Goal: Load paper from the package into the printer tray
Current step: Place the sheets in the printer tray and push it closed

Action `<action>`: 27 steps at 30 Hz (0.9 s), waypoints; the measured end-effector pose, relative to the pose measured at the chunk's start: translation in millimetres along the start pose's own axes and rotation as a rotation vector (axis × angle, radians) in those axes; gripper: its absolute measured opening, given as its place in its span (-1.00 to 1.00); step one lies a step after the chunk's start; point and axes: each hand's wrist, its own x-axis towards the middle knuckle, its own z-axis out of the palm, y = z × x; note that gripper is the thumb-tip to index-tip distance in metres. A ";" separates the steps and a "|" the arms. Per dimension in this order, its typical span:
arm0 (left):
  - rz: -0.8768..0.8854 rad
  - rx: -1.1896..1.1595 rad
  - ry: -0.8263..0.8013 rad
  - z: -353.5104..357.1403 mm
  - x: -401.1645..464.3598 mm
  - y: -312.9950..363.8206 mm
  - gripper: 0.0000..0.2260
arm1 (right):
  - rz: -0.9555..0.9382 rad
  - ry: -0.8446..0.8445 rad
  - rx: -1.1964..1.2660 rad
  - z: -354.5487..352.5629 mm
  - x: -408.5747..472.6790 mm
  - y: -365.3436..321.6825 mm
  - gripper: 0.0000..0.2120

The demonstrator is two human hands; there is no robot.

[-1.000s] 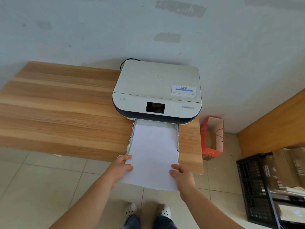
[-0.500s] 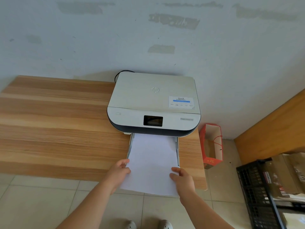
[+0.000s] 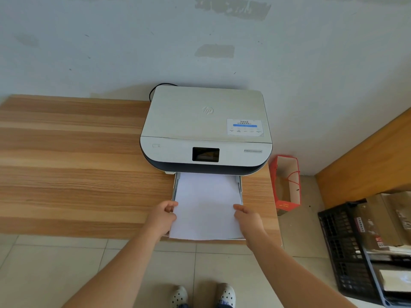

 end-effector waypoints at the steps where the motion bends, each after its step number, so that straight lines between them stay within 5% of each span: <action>1: 0.010 0.010 0.010 0.8 1.6 2.4 -0.59 | 0.003 -0.014 -0.008 -0.2 2.9 -2.4 -0.68; 19: 0.127 0.214 0.099 8.8 25.0 5.5 -0.68 | -0.052 -0.021 -0.216 6.5 26.2 -16.1 -0.57; 27: 0.267 0.411 0.059 1.4 22.0 7.6 -0.64 | -0.279 0.025 -0.650 -8.2 14.9 -21.9 -0.56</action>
